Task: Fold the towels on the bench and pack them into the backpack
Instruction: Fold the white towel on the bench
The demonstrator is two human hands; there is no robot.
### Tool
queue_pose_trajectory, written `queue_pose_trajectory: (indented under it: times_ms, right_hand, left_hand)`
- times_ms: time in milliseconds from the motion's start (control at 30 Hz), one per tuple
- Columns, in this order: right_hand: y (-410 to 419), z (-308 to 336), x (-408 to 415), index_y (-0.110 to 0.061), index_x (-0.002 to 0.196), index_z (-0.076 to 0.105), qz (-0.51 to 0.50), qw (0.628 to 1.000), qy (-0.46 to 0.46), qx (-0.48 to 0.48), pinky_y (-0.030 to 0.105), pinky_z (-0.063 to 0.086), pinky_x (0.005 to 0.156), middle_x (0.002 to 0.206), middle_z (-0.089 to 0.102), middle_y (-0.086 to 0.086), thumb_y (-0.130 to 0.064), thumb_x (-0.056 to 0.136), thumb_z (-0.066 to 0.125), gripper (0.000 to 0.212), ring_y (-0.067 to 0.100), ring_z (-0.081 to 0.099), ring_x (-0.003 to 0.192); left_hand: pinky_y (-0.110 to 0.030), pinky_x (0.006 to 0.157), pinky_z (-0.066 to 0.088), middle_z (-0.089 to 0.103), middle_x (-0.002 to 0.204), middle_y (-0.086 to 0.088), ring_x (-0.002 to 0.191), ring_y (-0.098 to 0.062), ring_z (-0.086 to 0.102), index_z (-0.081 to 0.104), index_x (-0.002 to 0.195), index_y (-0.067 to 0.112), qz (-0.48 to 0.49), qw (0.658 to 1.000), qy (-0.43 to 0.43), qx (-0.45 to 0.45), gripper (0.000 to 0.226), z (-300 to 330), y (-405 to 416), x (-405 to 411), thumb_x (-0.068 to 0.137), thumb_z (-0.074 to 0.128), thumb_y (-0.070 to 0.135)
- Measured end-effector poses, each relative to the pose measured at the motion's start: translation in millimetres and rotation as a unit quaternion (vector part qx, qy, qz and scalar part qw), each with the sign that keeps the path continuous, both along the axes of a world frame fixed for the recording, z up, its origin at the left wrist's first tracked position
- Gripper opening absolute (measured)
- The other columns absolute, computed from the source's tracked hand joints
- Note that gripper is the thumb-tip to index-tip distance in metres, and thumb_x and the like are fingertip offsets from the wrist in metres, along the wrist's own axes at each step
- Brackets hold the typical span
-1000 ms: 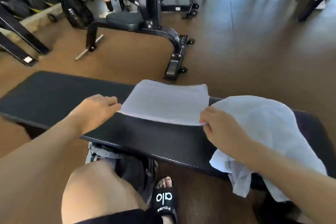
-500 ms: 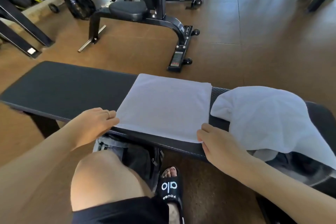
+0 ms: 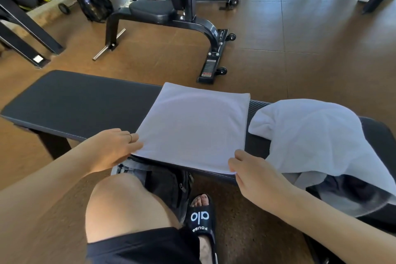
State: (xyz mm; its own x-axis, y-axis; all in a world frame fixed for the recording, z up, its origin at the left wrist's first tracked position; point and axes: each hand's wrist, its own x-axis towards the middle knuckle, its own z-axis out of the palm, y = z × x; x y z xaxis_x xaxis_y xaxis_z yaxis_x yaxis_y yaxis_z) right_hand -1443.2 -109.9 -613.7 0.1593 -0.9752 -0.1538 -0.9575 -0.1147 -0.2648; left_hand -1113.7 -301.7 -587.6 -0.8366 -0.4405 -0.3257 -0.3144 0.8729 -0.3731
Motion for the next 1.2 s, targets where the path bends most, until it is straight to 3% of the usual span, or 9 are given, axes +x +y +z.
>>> queue_pose_trajectory:
  times_ms: [67,167,367,467,633,700,833,1033,1200]
  right_hand:
    - [0,0,0,-0.020,0.109,0.056,0.008,1.000,0.002,0.002,0.031,0.057,0.076,0.100,0.048,-0.003,-0.020,0.099,0.049,0.011,0.016,0.060,0.078]
    - [2,2,3,-0.020,0.109,0.054,0.014,1.000,-0.002,0.012,0.032,0.057,0.075,0.101,0.046,-0.003,-0.021,0.099,0.049,0.011,0.015,0.058,0.077]
    - [-7,23,-14,-0.026,0.102,0.054,0.013,0.992,-0.086,0.096,0.027,0.053,0.081,0.101,0.050,-0.010,-0.028,0.091,0.060,0.013,0.007,0.055,0.085]
    - [-38,34,-38,-0.025,0.096,0.064,-0.065,0.980,-0.170,0.075,0.025,0.052,0.076,0.090,0.062,-0.011,-0.020,0.086,0.063,0.011,0.005,0.059,0.080]
    - [-108,15,-82,-0.013,0.093,0.065,-0.222,0.963,-0.151,-0.022,0.027,0.041,0.072,0.095,0.065,-0.001,-0.012,0.088,0.058,0.008,0.018,0.057,0.088]
    - [-125,4,-90,-0.007,0.083,0.066,-0.242,0.963,-0.118,-0.007,0.031,0.044,0.069,0.092,0.066,0.005,-0.014,0.088,0.059,0.011,0.024,0.059,0.088]
    - [-142,-10,-93,-0.011,0.055,0.051,-0.292,0.947,-0.131,0.026,0.029,0.038,0.051,0.059,0.054,0.004,-0.019,0.085,0.062,0.033,0.024,0.055,0.065]
    - [-150,-9,-98,-0.011,0.054,0.045,-0.350,0.914,-0.196,0.062,0.024,0.037,0.049,0.030,0.043,-0.004,-0.025,0.083,0.066,0.038,0.012,0.042,0.034]
    - [-152,-12,-95,-0.014,0.054,0.041,-0.356,0.907,-0.222,0.037,0.026,0.035,0.050,0.029,0.038,-0.005,-0.026,0.082,0.068,0.041,0.016,0.044,0.042]
  left_hand:
    - [-0.027,0.080,0.043,0.052,0.113,0.010,0.093,-0.014,0.056,0.047,0.120,0.029,0.063,0.993,-0.099,0.012,0.029,7,3,-13,0.096,0.056,0.043]
    - [-0.029,0.076,0.047,0.051,0.107,0.012,0.088,-0.015,0.056,0.048,0.114,0.032,0.156,0.978,-0.128,0.054,0.026,25,11,-42,0.094,0.052,0.048]
    - [-0.033,0.086,0.048,0.048,0.115,0.019,0.100,-0.013,0.058,0.049,0.117,0.036,0.147,0.962,0.075,0.216,0.027,24,37,-119,0.095,0.052,0.052]
    - [-0.027,0.082,0.039,0.047,0.111,0.018,0.098,-0.012,0.056,0.052,0.114,0.032,0.145,0.943,0.151,0.260,0.029,13,51,-164,0.096,0.051,0.055]
    - [-0.033,0.076,0.040,0.051,0.089,0.007,0.083,-0.018,0.054,0.042,0.086,0.024,0.200,0.935,0.186,0.225,0.042,-13,80,-227,0.096,0.041,0.065]
    - [-0.034,0.073,0.039,0.054,0.091,0.003,0.084,-0.022,0.056,0.042,0.089,0.023,0.192,0.941,0.199,0.195,0.040,-25,91,-237,0.096,0.041,0.062]
    - [-0.033,0.065,0.034,0.047,0.078,0.003,0.070,-0.019,0.048,0.041,0.088,0.020,0.150,0.943,0.265,0.136,0.028,-41,106,-238,0.102,0.037,0.044]
    - [-0.030,0.053,0.028,0.041,0.064,0.005,0.053,-0.015,0.038,0.049,0.077,0.020,0.122,0.946,0.288,0.089,0.026,-56,108,-237,0.099,0.047,0.034]
    - [-0.031,0.059,0.031,0.060,0.079,0.000,0.062,-0.015,0.041,0.057,0.094,0.018,0.116,0.943,0.299,0.091,0.027,-61,107,-234,0.103,0.039,0.036]
